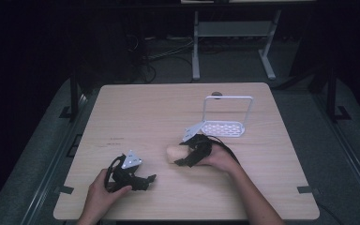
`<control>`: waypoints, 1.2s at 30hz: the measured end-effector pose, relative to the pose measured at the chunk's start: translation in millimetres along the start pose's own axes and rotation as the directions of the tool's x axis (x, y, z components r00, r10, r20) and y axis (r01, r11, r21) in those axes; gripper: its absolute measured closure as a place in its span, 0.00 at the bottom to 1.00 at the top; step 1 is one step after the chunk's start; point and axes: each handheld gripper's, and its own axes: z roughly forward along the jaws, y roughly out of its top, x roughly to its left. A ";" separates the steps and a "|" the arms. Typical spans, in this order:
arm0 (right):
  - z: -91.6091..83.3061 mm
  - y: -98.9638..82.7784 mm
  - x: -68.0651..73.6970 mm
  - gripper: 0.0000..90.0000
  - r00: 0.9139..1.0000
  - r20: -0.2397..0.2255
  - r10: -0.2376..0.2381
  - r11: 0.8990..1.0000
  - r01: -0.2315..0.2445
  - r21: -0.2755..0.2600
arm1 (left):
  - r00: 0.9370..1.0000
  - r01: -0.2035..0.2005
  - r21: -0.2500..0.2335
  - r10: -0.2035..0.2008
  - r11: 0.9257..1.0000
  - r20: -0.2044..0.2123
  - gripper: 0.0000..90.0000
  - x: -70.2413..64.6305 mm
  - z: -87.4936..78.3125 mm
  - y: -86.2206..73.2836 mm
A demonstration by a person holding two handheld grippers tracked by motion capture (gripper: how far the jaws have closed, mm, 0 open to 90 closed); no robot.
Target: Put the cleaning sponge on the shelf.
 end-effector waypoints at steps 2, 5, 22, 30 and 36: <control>-0.8 0.4 1.1 0.27 1.000 0.003 0.001 1.000 -0.001 0.003 | 1.000 0.000 0.000 0.000 1.000 0.000 0.14 0.0 0.0 0.0; -2.3 1.2 3.6 0.27 1.000 0.012 0.008 1.000 -0.008 -0.001 | 1.000 0.000 0.000 0.000 1.000 0.000 0.14 0.0 0.0 0.0; -28.1 -3.1 13.2 0.27 0.998 0.055 0.025 0.999 -0.024 -0.029 | 1.000 -0.001 0.000 0.001 1.000 0.000 0.14 0.1 0.0 0.0; -42.6 -3.9 15.9 0.27 0.996 0.081 0.036 0.998 -0.032 -0.050 | 1.000 -0.003 -0.002 0.003 1.000 -0.002 0.14 0.3 0.0 0.1; -52.7 -9.0 19.2 0.27 0.993 0.107 0.051 0.996 -0.044 -0.072 | 1.000 0.000 -0.003 0.000 1.000 -0.001 0.14 0.0 0.1 0.0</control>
